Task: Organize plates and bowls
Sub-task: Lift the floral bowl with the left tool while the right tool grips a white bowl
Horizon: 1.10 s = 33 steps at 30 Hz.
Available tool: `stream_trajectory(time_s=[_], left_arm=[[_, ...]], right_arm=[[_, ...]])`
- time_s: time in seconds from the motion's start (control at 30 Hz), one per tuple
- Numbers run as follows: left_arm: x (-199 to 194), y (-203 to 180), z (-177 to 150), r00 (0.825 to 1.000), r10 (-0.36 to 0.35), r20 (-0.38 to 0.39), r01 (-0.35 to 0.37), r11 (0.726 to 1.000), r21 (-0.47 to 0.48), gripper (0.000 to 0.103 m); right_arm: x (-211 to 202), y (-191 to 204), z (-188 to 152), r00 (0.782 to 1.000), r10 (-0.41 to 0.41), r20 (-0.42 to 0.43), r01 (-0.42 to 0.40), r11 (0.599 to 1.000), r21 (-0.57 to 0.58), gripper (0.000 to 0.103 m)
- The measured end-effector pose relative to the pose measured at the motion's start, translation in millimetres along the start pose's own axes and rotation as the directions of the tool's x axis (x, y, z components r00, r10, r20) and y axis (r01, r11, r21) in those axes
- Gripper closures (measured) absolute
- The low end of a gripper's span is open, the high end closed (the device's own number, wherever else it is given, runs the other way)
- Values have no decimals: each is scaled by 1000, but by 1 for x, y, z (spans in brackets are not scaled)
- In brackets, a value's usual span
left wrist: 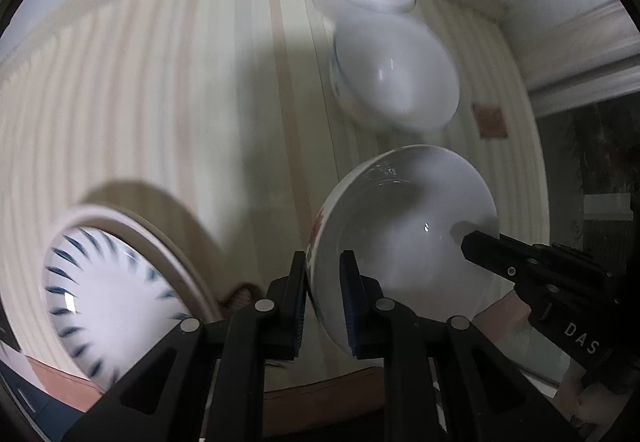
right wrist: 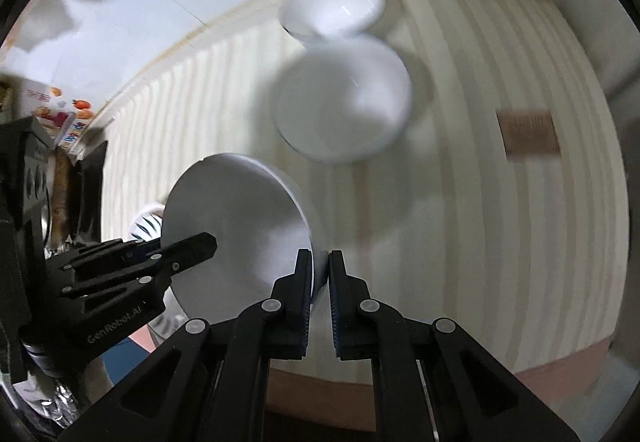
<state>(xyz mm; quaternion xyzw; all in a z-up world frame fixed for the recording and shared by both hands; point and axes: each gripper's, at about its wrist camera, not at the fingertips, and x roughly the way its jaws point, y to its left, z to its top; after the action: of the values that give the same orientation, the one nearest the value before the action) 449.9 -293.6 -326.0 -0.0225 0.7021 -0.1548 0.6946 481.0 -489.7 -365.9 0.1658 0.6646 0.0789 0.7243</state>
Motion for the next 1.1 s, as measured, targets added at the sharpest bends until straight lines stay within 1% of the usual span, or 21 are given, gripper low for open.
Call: stream_trajectory(time_s=[0.07,0.23,0.3,0.4,0.6,0.87,0.97,1.0,1.1], left_arm=[[15,-3,-2,1000,6,-20,-6,1000,4,89],[39,-9,0,998,21,-55,-20,1000,18,89],[44,-12,-9,998,27,-62,-26,999,23,89],[49,-13,-11,997,34,-72,-33,999,24,89],[57,-22,-5,996,50,-74,-48,999,25,89],[57,-33,-7,995,71,-70,-68,997,34,89],[57,-36,-8,993,67,-97,-65,998,23,89],[54,-35,-7,993,67,-96,-66,998,16,89],[27,-38,-8,996,78,-44,-78,997,20,89]], right_arm=[[10,-8,-8,1000,-10,-14,10,1000,10,93],[28,-26,-22,999,-24,-42,25,999,34,93],[33,-30,-26,998,-27,-53,29,999,42,93],[39,-34,-31,998,-22,-66,25,998,51,93],[46,-36,-33,996,-29,-81,32,999,44,93],[51,-30,-29,995,-30,-91,33,999,40,93],[51,-31,-28,995,-18,-102,22,999,36,91],[52,-31,-27,993,-9,-115,14,999,40,90],[47,-35,-25,992,8,-130,-2,999,44,90]])
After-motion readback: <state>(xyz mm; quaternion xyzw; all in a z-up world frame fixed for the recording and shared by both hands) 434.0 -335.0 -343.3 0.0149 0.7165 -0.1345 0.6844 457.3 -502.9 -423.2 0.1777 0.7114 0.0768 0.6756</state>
